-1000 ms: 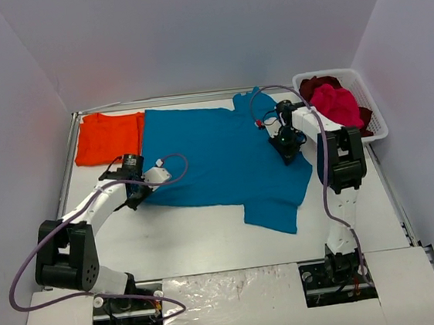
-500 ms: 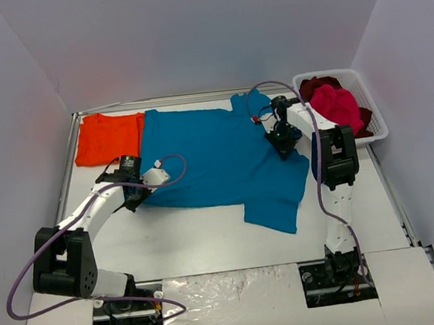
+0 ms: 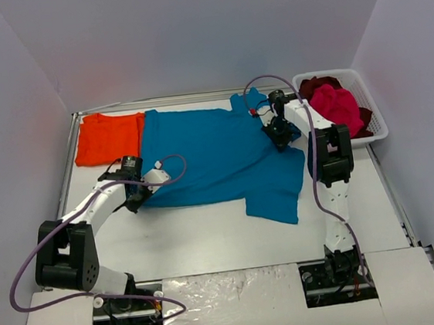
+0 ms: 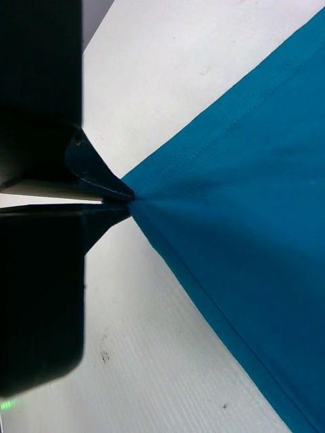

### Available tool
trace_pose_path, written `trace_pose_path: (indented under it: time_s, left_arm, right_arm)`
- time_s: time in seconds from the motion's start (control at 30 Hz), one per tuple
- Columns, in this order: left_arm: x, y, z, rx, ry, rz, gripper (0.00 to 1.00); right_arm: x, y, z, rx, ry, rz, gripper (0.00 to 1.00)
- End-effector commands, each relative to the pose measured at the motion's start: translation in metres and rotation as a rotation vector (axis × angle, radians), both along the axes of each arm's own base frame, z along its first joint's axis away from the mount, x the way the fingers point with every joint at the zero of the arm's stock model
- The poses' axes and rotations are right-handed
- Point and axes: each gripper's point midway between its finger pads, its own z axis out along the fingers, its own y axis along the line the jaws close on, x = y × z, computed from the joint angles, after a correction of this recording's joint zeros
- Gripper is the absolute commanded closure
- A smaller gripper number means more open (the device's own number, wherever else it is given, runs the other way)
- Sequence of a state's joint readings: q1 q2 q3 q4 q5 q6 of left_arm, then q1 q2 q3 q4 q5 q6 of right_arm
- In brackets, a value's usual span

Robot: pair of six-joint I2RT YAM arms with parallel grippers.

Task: Fold and stack the t-shirts
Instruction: Grap the side of the flattened tshirt closest away from the robot with both arms

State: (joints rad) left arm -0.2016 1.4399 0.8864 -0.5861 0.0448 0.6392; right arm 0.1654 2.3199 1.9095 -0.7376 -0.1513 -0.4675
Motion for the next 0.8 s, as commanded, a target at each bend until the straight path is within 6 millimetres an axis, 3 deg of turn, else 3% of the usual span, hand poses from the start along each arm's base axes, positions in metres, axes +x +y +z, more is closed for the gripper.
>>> trace_pose_path:
  time_s: [0.0,0.13,0.17,0.33,0.47,0.57,0.6,0.67,0.7,0.77]
  left_arm:
    - [0.004,-0.001,0.007,-0.020,-0.006,0.031,0.98]
    - [0.003,-0.002,0.006,-0.023,-0.001,0.032,0.98]
    - [0.004,-0.003,0.007,-0.024,-0.006,0.032,0.98]
    - [0.005,-0.004,0.007,-0.034,-0.002,0.037,0.98]
    - [0.003,-0.008,0.006,-0.055,0.002,0.034,0.98]
    - [-0.002,-0.012,0.002,-0.080,0.019,0.032,0.98]
    - [-0.002,-0.012,0.001,-0.083,0.020,0.031,0.98]
    - [-0.005,-0.014,-0.002,-0.095,0.025,0.030,0.98]
    - [-0.006,-0.015,-0.003,-0.106,0.031,0.029,0.98]
    - [-0.007,-0.017,-0.006,-0.123,0.044,0.037,0.98]
  right_arm:
    - [0.002,-0.001,0.000,-0.025,-0.004,-0.006,1.00]
    - [-0.013,-0.001,0.026,-0.003,-0.030,0.018,1.00]
    - [-0.014,-0.001,0.046,0.005,-0.067,0.020,1.00]
    - [-0.043,-0.009,0.086,-0.001,-0.121,0.046,1.00]
    - [-0.069,-0.010,0.106,0.016,-0.144,0.073,0.88]
    - [-0.097,-0.009,0.114,0.030,-0.116,0.121,0.85]
    - [-0.117,-0.011,0.103,0.021,-0.055,0.154,0.84]
    - [-0.137,-0.013,0.105,0.002,-0.042,0.194,0.82]
    - [-0.156,-0.016,0.092,-0.016,0.011,0.223,0.81]
    - [-0.173,-0.016,0.094,-0.043,0.009,0.260,0.80]
